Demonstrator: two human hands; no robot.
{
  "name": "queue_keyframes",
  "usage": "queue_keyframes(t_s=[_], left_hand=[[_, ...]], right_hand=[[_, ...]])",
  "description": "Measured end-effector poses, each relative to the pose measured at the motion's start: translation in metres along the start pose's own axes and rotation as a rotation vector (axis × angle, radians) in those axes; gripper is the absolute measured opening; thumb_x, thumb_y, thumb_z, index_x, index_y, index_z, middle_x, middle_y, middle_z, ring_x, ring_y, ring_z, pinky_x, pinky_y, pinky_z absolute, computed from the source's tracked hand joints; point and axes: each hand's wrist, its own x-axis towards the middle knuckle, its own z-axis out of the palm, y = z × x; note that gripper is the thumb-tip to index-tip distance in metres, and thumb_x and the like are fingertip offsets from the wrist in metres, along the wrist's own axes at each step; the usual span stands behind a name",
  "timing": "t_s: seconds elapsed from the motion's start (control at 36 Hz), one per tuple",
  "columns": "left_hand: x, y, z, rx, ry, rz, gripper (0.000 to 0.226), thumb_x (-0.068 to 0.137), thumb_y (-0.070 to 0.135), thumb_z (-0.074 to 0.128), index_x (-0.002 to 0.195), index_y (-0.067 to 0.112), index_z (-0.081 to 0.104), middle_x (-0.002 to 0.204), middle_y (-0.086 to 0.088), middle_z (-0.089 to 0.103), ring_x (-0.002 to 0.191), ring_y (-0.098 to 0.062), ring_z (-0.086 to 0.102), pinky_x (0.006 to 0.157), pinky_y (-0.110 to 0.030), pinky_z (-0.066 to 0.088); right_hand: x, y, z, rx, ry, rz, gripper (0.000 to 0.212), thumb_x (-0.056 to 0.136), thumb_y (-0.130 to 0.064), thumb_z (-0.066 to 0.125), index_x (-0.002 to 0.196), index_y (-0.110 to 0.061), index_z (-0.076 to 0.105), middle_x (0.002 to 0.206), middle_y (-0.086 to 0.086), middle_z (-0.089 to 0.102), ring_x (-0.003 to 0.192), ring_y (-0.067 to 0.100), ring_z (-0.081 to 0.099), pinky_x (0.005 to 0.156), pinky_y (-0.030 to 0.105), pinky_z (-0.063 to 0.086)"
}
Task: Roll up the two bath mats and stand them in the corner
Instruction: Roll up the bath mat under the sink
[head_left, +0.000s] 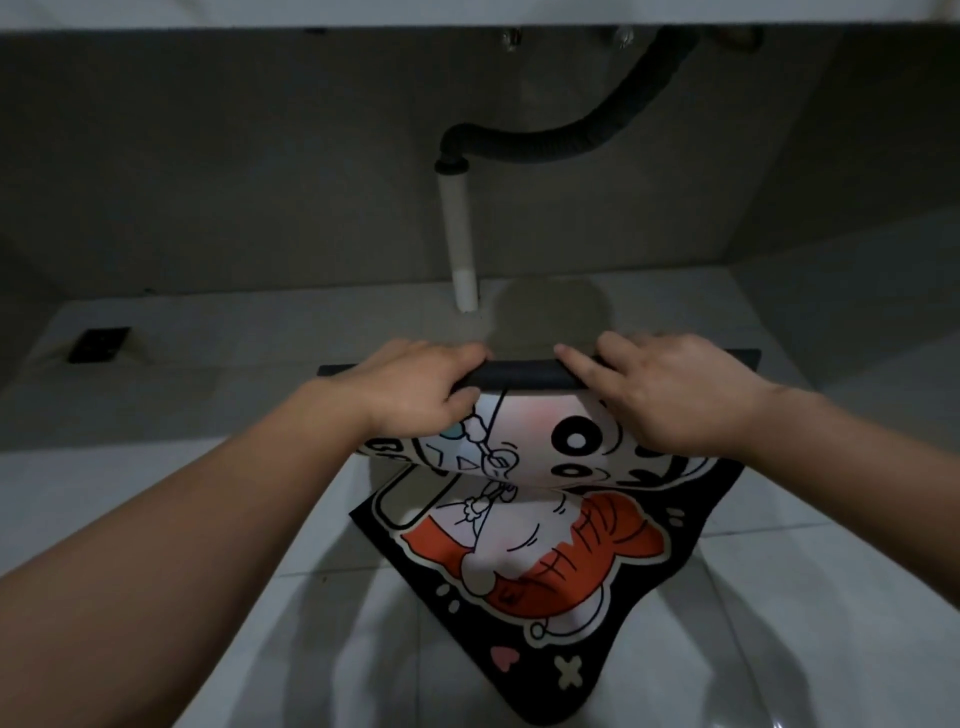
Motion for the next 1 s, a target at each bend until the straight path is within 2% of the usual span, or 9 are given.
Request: queue_keyframes(t_s=[0.08, 0.22, 0.36, 0.47, 0.53, 0.61, 0.67, 0.81, 1.0], left_hand=[[0.001, 0.0, 0.001, 0.0, 0.008, -0.013, 0.02, 0.094, 0.031, 0.05, 0.114, 0.029, 0.046, 0.082, 0.014, 0.044, 0.076, -0.014, 0.045, 0.067, -0.029, 0.031], [0.002, 0.004, 0.007, 0.013, -0.003, -0.064, 0.019, 0.089, 0.025, 0.056, 0.106, 0.026, 0.046, 0.077, 0.012, 0.044, 0.073, -0.017, 0.045, 0.065, -0.029, 0.031], [0.007, 0.008, 0.013, -0.063, -0.007, -0.126, 0.024, 0.086, 0.009, 0.051, 0.097, 0.026, 0.038, 0.075, 0.002, 0.049, 0.071, -0.024, 0.049, 0.059, -0.032, 0.032], [0.009, 0.008, 0.014, -0.024, 0.024, -0.111, 0.028, 0.089, 0.009, 0.049, 0.107, 0.026, 0.036, 0.078, 0.004, 0.048, 0.071, -0.023, 0.048, 0.061, -0.033, 0.032], [0.007, 0.006, 0.014, -0.071, 0.023, -0.088, 0.03, 0.092, 0.016, 0.049, 0.118, 0.025, 0.037, 0.084, 0.003, 0.051, 0.073, -0.022, 0.049, 0.064, -0.032, 0.033], [0.005, 0.004, 0.013, -0.115, -0.006, -0.06, 0.034, 0.092, 0.032, 0.051, 0.124, 0.025, 0.039, 0.09, 0.005, 0.05, 0.08, -0.018, 0.049, 0.069, -0.03, 0.033], [0.005, 0.005, 0.012, -0.125, -0.034, -0.061, 0.034, 0.093, 0.033, 0.049, 0.124, 0.025, 0.04, 0.095, 0.006, 0.049, 0.084, -0.017, 0.048, 0.071, -0.03, 0.033], [0.007, 0.008, 0.013, -0.103, -0.014, -0.08, 0.016, 0.093, 0.025, 0.052, 0.107, 0.024, 0.045, 0.089, 0.006, 0.048, 0.079, -0.018, 0.049, 0.066, -0.03, 0.033], [0.011, 0.019, 0.018, -0.023, -0.03, -0.131, 0.022, 0.085, 0.016, 0.057, 0.096, 0.02, 0.038, 0.077, 0.0, 0.05, 0.071, -0.024, 0.048, 0.06, -0.031, 0.031]], right_hand=[[0.001, -0.001, 0.001, 0.016, -0.004, -0.001, 0.062, 0.073, -0.016, 0.062, 0.133, -0.009, 0.05, 0.082, 0.009, 0.057, 0.056, 0.024, 0.054, 0.043, 0.027, 0.026], [0.006, -0.005, 0.002, 0.144, -0.054, 0.063, 0.034, 0.076, -0.016, 0.066, 0.107, -0.01, 0.054, 0.082, 0.009, 0.054, 0.048, 0.021, 0.045, 0.039, 0.027, 0.025], [0.011, -0.008, 0.009, 0.22, -0.181, 0.179, 0.028, 0.085, -0.008, 0.053, 0.1, -0.016, 0.03, 0.08, 0.0, 0.039, 0.051, 0.02, 0.045, 0.042, 0.033, 0.031], [0.006, -0.008, 0.008, 0.171, -0.086, 0.132, 0.041, 0.066, -0.003, 0.064, 0.096, -0.013, 0.038, 0.069, 0.005, 0.052, 0.042, 0.024, 0.044, 0.038, 0.022, 0.007], [0.004, -0.008, 0.006, 0.165, -0.01, 0.115, 0.028, 0.072, -0.019, 0.063, 0.095, -0.011, 0.049, 0.074, 0.008, 0.055, 0.048, 0.026, 0.053, 0.038, 0.023, 0.019], [0.003, -0.01, 0.003, 0.216, 0.017, 0.125, 0.031, 0.086, -0.037, 0.039, 0.098, -0.012, 0.052, 0.082, 0.008, 0.056, 0.059, 0.027, 0.057, 0.048, 0.033, 0.039], [0.002, -0.011, 0.002, 0.208, 0.015, 0.121, 0.028, 0.086, -0.033, 0.041, 0.099, -0.012, 0.054, 0.081, 0.008, 0.055, 0.058, 0.027, 0.056, 0.048, 0.033, 0.037], [0.003, -0.009, 0.005, 0.166, -0.008, 0.087, 0.022, 0.076, -0.014, 0.069, 0.095, -0.01, 0.058, 0.076, 0.008, 0.056, 0.054, 0.027, 0.054, 0.047, 0.029, 0.027], [0.01, -0.015, 0.002, 0.378, -0.12, 0.221, 0.019, 0.08, -0.016, 0.059, 0.092, -0.012, 0.045, 0.088, 0.008, 0.051, 0.063, 0.028, 0.05, 0.054, 0.032, 0.031]])
